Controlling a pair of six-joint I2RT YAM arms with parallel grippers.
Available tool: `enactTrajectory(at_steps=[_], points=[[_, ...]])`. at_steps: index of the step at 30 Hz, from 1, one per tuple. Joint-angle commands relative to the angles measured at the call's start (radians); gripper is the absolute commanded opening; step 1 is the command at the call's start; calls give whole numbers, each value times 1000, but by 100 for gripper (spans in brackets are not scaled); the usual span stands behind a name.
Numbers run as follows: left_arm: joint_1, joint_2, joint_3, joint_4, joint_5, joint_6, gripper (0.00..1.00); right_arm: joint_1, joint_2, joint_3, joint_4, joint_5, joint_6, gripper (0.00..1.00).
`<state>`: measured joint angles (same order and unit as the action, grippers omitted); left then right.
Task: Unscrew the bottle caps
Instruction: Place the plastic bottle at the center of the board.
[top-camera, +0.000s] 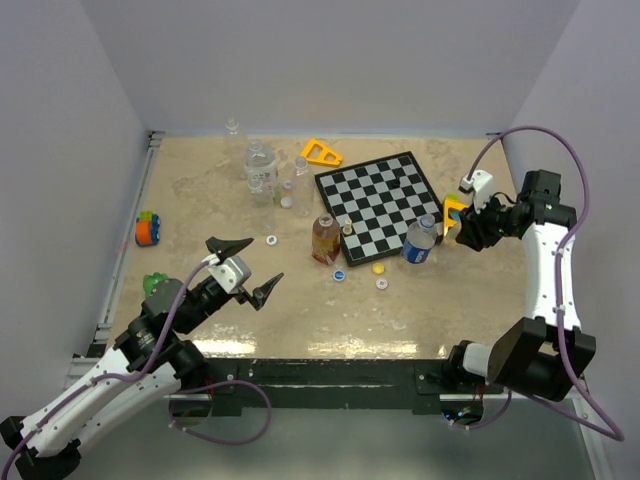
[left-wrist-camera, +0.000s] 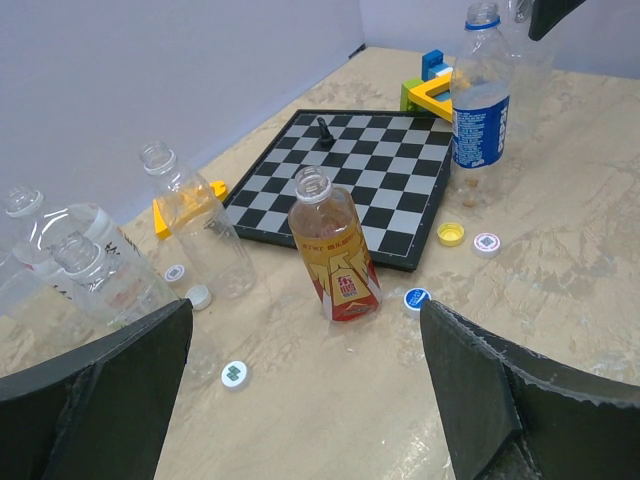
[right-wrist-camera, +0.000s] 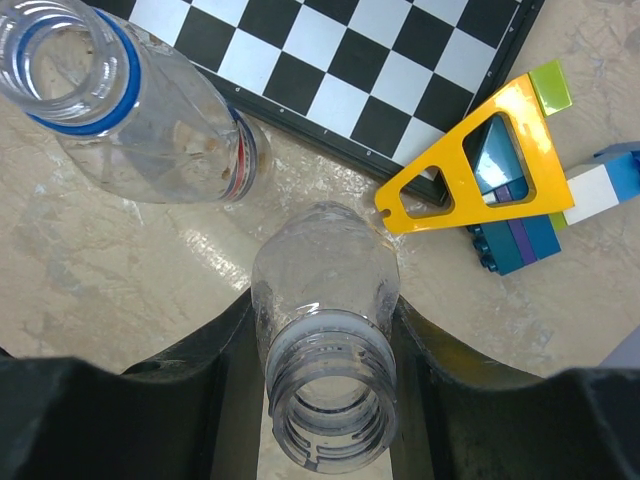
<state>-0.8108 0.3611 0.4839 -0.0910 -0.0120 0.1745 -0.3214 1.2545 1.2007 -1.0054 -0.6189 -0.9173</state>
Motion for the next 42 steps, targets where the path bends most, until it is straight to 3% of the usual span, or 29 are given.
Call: enactTrajectory(at_steps=[1,21,36,42], points=[[5,2,-5,40,3,-17,100,-2,17,-16,71,-21,8,27],[7,10,-7,45,1,-17,100,16,80,-93,180,-10,9,35],[9,10,-7,46,0,-18,100,31,66,-92,182,2,17,71],[9,10,-8,46,0,-21,100,33,43,-75,169,2,26,78]])
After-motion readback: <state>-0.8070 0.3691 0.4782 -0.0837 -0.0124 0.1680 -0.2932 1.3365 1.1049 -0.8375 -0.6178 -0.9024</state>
